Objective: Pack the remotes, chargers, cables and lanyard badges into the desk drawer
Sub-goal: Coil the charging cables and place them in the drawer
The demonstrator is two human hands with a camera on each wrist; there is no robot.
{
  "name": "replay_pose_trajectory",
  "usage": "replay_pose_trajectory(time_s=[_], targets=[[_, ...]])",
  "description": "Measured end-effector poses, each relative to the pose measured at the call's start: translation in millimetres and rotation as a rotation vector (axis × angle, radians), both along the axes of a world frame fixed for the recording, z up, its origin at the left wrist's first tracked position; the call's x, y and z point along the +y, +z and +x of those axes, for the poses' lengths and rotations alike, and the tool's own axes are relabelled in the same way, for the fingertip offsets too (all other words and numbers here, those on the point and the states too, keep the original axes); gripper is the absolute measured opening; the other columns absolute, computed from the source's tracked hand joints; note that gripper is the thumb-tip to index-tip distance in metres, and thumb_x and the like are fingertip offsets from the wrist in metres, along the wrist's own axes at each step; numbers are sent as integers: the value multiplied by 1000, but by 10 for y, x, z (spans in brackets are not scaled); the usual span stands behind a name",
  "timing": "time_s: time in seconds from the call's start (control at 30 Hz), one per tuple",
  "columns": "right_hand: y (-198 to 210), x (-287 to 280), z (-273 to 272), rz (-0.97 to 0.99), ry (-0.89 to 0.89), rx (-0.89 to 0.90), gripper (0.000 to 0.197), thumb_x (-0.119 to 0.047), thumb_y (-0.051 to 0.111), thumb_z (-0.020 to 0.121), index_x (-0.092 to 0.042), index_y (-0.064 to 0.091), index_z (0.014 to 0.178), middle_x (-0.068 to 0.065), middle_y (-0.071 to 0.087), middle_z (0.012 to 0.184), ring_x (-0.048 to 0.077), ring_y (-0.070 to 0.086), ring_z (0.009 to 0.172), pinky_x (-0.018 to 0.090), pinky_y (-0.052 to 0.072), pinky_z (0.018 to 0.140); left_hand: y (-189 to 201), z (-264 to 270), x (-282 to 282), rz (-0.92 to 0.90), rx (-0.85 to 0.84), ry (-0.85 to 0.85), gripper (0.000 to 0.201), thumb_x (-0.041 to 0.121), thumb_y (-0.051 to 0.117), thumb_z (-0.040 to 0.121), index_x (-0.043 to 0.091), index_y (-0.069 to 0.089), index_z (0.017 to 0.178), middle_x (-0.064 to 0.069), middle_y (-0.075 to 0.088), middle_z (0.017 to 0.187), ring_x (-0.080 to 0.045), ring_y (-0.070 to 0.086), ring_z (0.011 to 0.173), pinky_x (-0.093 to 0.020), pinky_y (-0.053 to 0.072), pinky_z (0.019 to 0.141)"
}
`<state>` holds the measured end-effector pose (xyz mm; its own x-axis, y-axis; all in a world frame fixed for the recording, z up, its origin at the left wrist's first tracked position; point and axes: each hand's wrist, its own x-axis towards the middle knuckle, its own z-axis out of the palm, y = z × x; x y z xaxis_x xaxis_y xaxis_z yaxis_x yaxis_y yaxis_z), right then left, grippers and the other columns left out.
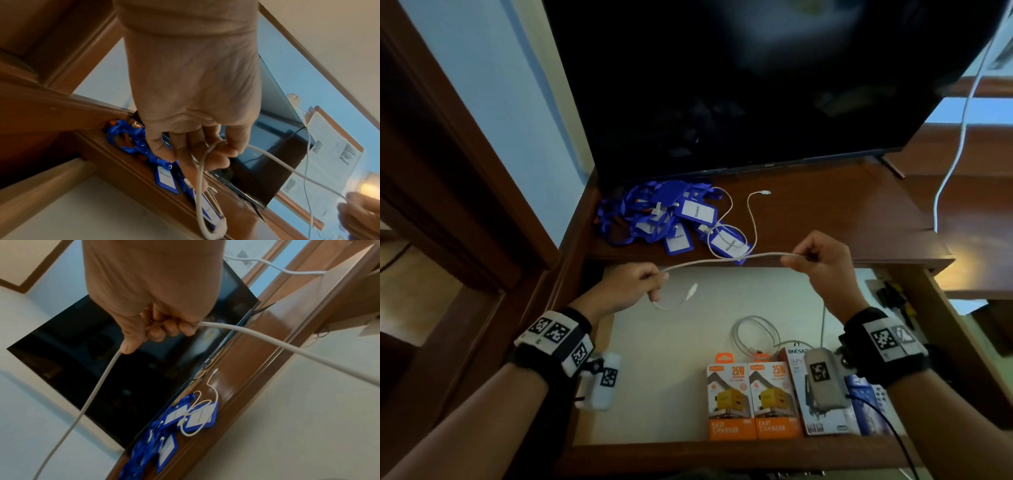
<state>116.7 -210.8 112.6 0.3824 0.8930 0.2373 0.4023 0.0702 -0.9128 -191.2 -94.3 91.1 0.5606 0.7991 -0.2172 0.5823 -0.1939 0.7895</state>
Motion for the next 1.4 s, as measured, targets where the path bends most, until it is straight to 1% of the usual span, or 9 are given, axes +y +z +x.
replay_pose_trajectory(time_s=[0.1, 0.33, 0.4, 0.53, 0.67, 0.83, 1.0, 1.23, 1.4], targets=[[-72, -1, 95, -47, -51, -32, 24, 1, 76, 73, 0, 53, 65, 3, 50, 59, 11, 41, 54, 15, 38, 53, 132, -24, -19, -80, -103, 49, 36, 30, 49, 98, 14, 53, 66, 1, 53, 55, -15, 60, 61, -29, 47, 73], [-322, 57, -115, -181, -63, -111, 23, -3, 75, 76, -4, 56, 63, -2, 49, 55, 2, 39, 48, 11, 34, 49, 507, 202, -155, -355, -834, 307, 30, 23, 30, 103, 12, 54, 87, 1, 30, 56, -14, 31, 51, -25, 33, 55], [-400, 78, -266, -227, -1, -154, 25, -7, 75, 77, -11, 56, 61, -4, 49, 54, 5, 41, 50, 20, 37, 53, 584, 345, -204, -311, -931, 314, 30, 21, 29, 103, 11, 55, 92, 3, 29, 56, -11, 28, 51, -22, 31, 51], [-420, 64, -558, -312, 287, -285, 16, -13, 72, 81, -16, 64, 67, -10, 54, 56, 3, 48, 53, 28, 44, 60, 646, 527, -265, 16, -760, 225, 27, 20, 34, 103, 13, 60, 101, 1, 30, 60, -9, 28, 52, -20, 29, 50], [-197, 26, -688, -272, 462, -86, 33, -2, 62, 87, -24, 59, 61, -10, 49, 49, 2, 43, 44, 20, 38, 53, 528, 581, -254, 211, -448, 178, 27, 31, 46, 99, 24, 70, 91, 8, 40, 54, -13, 36, 53, -28, 32, 54], [154, 10, -658, -120, 536, 96, 30, 5, 51, 92, -8, 57, 65, -3, 44, 50, 5, 37, 44, 15, 32, 48, 364, 668, -268, 121, -332, 144, 36, 36, 49, 96, 18, 72, 74, 14, 67, 70, 4, 60, 74, -20, 41, 77], [295, 89, -491, -16, 354, 270, 32, -3, 42, 98, -5, 54, 69, -9, 43, 50, 6, 32, 44, 17, 25, 44, 374, 708, -337, -125, -432, 125, 49, 41, 41, 98, 8, 60, 67, -18, 57, 59, -13, 55, 53, -21, 46, 59], [178, 111, -298, -73, 196, 310, 33, -8, 44, 99, -3, 56, 68, -5, 42, 46, 10, 30, 44, 21, 24, 44, 455, 655, -359, -428, -655, 62, 44, 42, 42, 91, 3, 60, 78, 1, 40, 49, -14, 42, 50, -26, 39, 58], [192, 110, -375, -196, 303, 210, 22, -8, 50, 96, 4, 64, 84, 9, 55, 61, 16, 43, 52, 23, 35, 48, 526, 752, -422, -341, -479, 96, 40, 35, 42, 99, 10, 57, 72, 7, 34, 44, -7, 33, 39, -31, 39, 62]])
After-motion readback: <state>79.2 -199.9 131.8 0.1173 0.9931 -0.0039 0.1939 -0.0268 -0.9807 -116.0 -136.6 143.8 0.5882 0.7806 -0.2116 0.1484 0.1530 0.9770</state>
